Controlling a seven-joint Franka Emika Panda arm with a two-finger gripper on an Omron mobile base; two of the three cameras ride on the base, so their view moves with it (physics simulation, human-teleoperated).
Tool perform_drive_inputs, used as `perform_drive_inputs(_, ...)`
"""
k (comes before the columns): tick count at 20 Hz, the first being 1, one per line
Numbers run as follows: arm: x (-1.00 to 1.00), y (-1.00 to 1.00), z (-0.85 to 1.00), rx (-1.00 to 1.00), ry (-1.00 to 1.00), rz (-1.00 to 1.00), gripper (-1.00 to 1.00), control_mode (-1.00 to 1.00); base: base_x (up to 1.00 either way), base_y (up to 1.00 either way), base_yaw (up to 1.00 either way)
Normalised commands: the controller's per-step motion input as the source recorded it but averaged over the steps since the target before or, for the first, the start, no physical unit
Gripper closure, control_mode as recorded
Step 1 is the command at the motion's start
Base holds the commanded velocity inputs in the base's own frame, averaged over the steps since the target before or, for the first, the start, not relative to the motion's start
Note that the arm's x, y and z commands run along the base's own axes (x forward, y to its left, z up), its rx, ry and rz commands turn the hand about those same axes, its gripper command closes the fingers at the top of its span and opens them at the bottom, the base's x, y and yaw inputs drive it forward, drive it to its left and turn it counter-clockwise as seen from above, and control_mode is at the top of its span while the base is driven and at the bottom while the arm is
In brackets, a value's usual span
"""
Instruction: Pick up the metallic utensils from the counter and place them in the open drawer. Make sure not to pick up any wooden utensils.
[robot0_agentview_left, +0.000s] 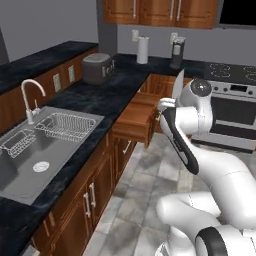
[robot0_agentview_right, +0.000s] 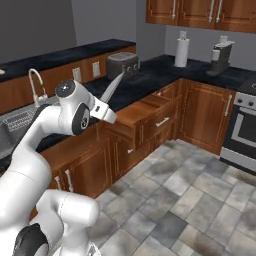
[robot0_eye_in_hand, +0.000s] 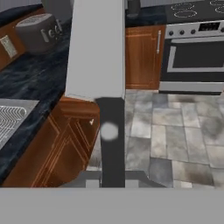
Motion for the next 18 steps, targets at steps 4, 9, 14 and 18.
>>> perform_drive_inputs(4,0.0,0.0,0.0,0.0,0.0,0.0,1.0,1.0,0.96,-0.04,-0.08)
perform_drive_inputs(9,0.0,0.0,0.0,0.0,0.0,0.0,1.0,1.0,0.77,0.0,-0.12)
perform_drive_inputs(14,0.0,0.0,0.0,0.0,0.0,0.0,1.0,1.0,0.54,0.03,-0.2)
perform_drive_inputs(18,0.0,0.0,0.0,0.0,0.0,0.0,1.0,1.0,0.57,0.13,-0.23)
